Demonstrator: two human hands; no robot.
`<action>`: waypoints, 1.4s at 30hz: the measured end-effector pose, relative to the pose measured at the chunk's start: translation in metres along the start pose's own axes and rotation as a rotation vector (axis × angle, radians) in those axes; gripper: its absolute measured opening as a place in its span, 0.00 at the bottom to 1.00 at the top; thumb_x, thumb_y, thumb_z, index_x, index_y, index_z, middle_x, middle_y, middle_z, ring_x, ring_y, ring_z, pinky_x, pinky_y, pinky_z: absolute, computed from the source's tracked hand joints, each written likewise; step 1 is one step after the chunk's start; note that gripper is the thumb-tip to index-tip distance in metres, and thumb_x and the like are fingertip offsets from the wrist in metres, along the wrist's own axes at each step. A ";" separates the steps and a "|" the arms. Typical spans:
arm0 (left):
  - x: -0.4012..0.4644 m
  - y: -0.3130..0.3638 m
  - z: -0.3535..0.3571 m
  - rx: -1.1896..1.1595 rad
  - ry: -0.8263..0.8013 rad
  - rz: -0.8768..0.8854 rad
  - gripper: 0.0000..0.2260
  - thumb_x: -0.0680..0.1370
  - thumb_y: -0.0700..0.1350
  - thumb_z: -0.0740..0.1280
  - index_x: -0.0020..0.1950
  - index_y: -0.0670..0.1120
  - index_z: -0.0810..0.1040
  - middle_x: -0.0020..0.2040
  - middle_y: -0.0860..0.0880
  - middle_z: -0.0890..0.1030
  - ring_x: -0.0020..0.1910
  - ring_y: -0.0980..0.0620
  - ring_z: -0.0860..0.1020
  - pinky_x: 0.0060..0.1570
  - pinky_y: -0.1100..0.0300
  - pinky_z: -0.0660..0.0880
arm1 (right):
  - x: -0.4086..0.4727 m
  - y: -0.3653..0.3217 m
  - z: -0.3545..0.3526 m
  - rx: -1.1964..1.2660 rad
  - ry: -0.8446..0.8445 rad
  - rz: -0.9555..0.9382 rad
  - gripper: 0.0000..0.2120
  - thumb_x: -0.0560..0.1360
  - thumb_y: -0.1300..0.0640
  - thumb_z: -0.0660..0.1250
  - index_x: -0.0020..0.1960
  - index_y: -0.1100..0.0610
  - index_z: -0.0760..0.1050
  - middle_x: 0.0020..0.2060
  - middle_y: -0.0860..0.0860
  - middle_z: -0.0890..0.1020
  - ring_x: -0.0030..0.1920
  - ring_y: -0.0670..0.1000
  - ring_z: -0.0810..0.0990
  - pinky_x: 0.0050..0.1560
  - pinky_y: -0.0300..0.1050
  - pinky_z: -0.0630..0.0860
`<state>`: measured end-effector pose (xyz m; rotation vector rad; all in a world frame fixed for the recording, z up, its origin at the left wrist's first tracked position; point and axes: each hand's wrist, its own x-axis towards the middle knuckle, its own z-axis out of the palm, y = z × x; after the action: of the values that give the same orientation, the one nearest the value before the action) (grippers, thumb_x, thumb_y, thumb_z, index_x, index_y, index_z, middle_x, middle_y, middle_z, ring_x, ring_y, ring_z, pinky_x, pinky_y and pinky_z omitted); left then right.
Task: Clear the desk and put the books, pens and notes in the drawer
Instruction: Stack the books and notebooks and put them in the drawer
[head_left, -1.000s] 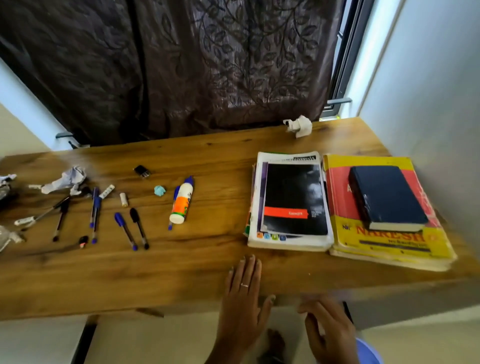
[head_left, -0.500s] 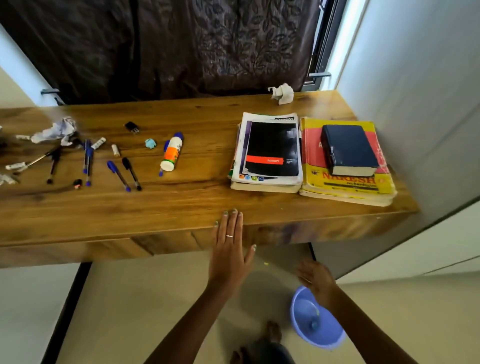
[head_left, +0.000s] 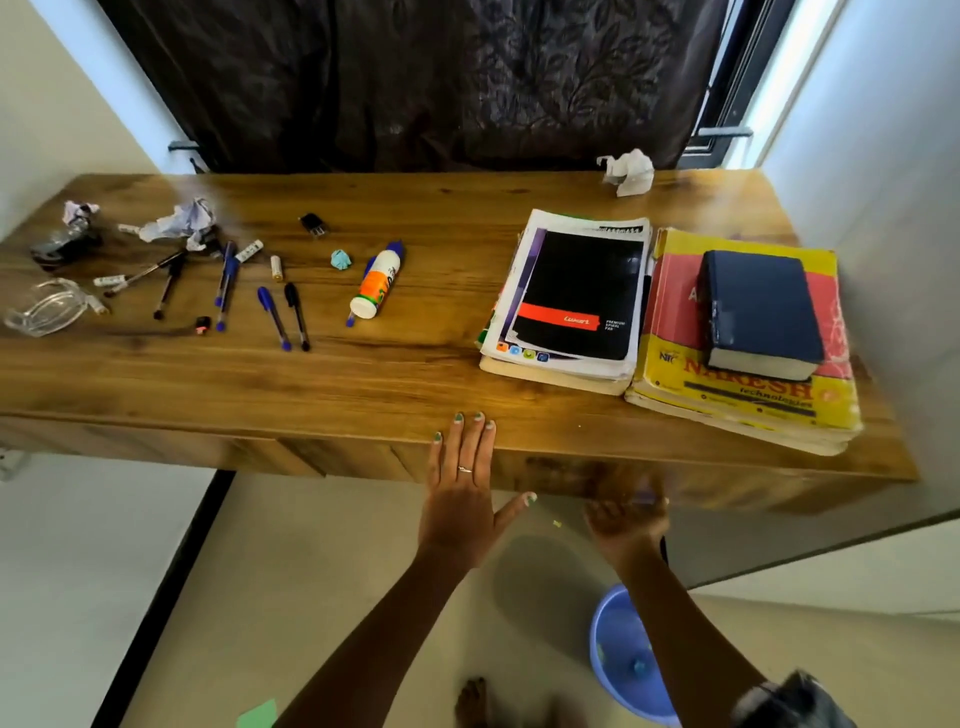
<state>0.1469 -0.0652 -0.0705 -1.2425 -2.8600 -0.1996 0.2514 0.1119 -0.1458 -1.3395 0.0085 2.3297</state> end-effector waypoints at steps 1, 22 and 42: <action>0.000 0.000 0.000 0.001 0.006 -0.001 0.40 0.74 0.70 0.52 0.75 0.41 0.60 0.74 0.42 0.63 0.74 0.42 0.59 0.72 0.45 0.54 | 0.002 0.000 0.000 0.051 -0.028 -0.001 0.29 0.75 0.37 0.54 0.62 0.58 0.72 0.56 0.57 0.78 0.56 0.57 0.77 0.53 0.50 0.73; -0.024 0.025 -0.009 -0.167 -0.049 -0.120 0.35 0.76 0.64 0.48 0.78 0.47 0.47 0.78 0.46 0.47 0.76 0.47 0.45 0.71 0.51 0.47 | -0.080 -0.005 -0.121 -0.708 0.061 0.145 0.26 0.79 0.44 0.54 0.58 0.66 0.74 0.34 0.56 0.85 0.43 0.57 0.80 0.46 0.48 0.72; -0.117 0.038 -0.031 -0.031 -0.548 0.031 0.24 0.83 0.53 0.43 0.78 0.49 0.47 0.78 0.47 0.47 0.77 0.45 0.43 0.74 0.48 0.40 | -0.181 0.010 -0.098 -2.498 -0.476 -0.904 0.20 0.60 0.39 0.55 0.38 0.48 0.81 0.34 0.43 0.82 0.34 0.46 0.82 0.29 0.43 0.78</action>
<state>0.2533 -0.1281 -0.0437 -1.5524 -3.2852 0.1209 0.4050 0.0127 -0.0505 -0.5621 -3.2513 0.6723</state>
